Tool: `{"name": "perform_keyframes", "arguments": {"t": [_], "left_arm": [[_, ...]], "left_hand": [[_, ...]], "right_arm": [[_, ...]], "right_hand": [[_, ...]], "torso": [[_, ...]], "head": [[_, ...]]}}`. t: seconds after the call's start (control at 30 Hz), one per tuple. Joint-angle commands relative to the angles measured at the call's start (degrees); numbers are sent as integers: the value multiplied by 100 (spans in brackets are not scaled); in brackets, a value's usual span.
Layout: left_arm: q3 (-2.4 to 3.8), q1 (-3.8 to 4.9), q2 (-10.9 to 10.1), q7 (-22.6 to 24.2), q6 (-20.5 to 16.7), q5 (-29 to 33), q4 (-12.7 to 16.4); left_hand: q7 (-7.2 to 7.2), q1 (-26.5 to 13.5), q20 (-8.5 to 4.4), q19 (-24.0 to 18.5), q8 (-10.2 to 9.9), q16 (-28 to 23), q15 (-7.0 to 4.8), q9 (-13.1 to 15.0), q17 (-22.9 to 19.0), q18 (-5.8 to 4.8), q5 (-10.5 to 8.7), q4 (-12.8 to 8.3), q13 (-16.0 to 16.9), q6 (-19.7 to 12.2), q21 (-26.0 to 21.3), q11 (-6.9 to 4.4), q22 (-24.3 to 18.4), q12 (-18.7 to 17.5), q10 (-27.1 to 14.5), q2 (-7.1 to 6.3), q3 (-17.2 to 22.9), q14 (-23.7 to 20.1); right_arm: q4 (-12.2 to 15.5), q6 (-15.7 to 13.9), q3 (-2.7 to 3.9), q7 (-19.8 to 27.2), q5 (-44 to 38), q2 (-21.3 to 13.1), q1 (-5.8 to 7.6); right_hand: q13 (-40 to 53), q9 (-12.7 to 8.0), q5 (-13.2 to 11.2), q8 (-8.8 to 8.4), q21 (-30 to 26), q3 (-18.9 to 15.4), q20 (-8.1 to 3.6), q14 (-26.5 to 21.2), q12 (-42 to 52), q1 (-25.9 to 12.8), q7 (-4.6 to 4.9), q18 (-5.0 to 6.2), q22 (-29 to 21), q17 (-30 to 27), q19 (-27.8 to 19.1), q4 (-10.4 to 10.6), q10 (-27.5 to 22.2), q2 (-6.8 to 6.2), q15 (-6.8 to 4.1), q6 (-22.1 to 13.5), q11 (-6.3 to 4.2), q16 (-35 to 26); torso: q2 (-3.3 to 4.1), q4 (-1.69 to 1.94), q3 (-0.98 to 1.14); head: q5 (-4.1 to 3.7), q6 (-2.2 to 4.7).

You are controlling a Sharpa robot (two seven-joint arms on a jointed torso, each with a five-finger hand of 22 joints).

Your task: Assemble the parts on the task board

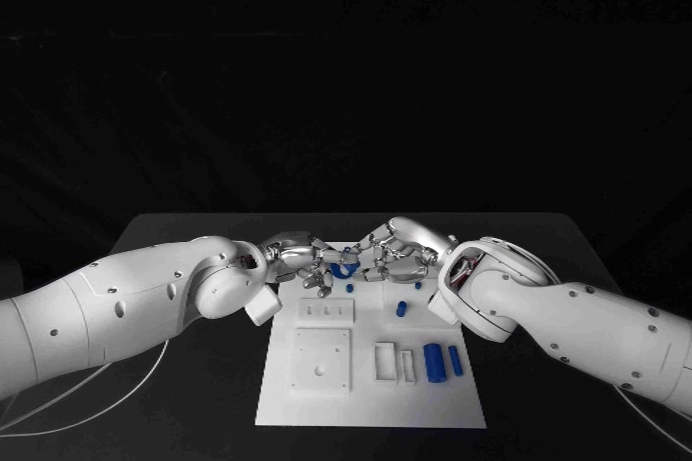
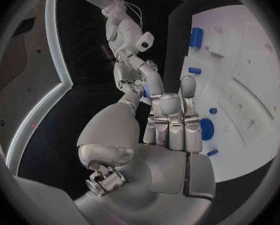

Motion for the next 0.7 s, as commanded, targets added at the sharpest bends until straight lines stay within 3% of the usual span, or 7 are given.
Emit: {"name": "perform_keyframes", "arguments": {"t": [0.03,0.33,0.7], "left_arm": [[5,2,11,48,239,-68,22],[5,2,11,51,311,-82,27],[5,2,14,49,285,-81,26]], "left_hand": [[-332,305,25,-12,12,28,5,4,-7,-43,-21,9,6,288,-27,36,108,-23,214,248,5,-37],[-331,310,26,-15,12,30,5,-1,-8,-43,-31,13,8,287,-28,38,109,-26,214,250,0,-41],[-330,323,28,-19,11,39,7,-14,-17,-43,-62,36,16,279,-31,39,108,-38,211,260,-20,-48]], "right_arm": [[4,-140,1,70,-50,11,-3],[-5,-137,1,84,-46,31,-3],[9,-87,0,186,-27,40,-4]], "right_hand": [[11,-1,-96,2,32,77,-15,23,39,-4,-5,70,656,5,77,-4,7,46,-25,73,-32,8],[29,5,-298,4,45,356,-28,29,60,-30,-46,63,659,19,75,-52,19,51,-40,256,-58,9],[92,96,-457,24,90,403,-111,31,97,-23,-301,9,667,48,67,-150,61,212,-128,1121,-194,10]], "torso": [[-1,2,-5],[0,-1,-1],[-2,-1,5]], "head": [[2,-5],[4,-7],[7,-17]]}}
